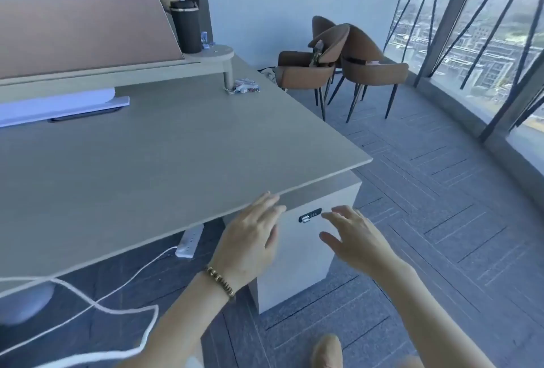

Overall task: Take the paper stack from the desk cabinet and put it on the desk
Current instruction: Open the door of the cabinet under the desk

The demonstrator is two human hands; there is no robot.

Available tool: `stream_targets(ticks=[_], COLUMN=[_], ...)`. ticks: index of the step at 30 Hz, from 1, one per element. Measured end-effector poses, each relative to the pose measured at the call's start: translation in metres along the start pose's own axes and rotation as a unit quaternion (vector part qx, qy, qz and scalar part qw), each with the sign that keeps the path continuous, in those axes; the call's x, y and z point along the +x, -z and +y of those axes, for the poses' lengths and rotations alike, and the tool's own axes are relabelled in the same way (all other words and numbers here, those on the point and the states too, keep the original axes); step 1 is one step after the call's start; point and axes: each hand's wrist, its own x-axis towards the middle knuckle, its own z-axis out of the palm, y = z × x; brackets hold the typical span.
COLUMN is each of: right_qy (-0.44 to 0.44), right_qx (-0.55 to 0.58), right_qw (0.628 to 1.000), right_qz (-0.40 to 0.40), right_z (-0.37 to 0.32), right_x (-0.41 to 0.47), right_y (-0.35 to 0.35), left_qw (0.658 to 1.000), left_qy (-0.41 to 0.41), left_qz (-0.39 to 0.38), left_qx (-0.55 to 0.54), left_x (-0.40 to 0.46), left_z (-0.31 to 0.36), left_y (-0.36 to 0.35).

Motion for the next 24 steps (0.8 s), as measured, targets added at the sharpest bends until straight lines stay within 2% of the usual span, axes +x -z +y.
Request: stream_targets(ticks=[2,4,7,13,18,20,24], right_qy=[-0.002,-0.003,0.000,-0.010,-0.055,-0.087,-0.143], right_qx=[0.004,0.009,0.020,0.038,0.063,0.088,0.160], right_qw=[1.000,0.999,0.998,0.992,0.981,0.973,0.961], right_qz=[-0.010,-0.031,-0.053,-0.119,-0.175,-0.193,-0.177], right_z=[-0.002,-0.003,-0.006,-0.012,-0.014,-0.014,-0.018], right_x=[-0.024,-0.044,-0.058,-0.037,0.002,0.015,0.041], right_y=[-0.004,-0.012,-0.031,-0.093,-0.175,-0.207,-0.261], left_qw=[0.999,0.995,0.989,0.983,0.975,0.980,0.994], left_qy=[0.012,0.062,0.111,0.145,0.116,0.093,0.044], left_qz=[-0.035,-0.077,-0.102,-0.110,-0.184,-0.172,-0.094], left_qx=[0.002,-0.005,0.002,0.027,0.033,0.018,0.017], left_x=[-0.015,-0.029,-0.037,-0.034,-0.025,-0.020,-0.013], left_z=[0.011,0.014,0.007,-0.023,-0.067,-0.085,-0.112], left_y=[0.002,-0.002,-0.010,-0.043,-0.091,-0.108,-0.126])
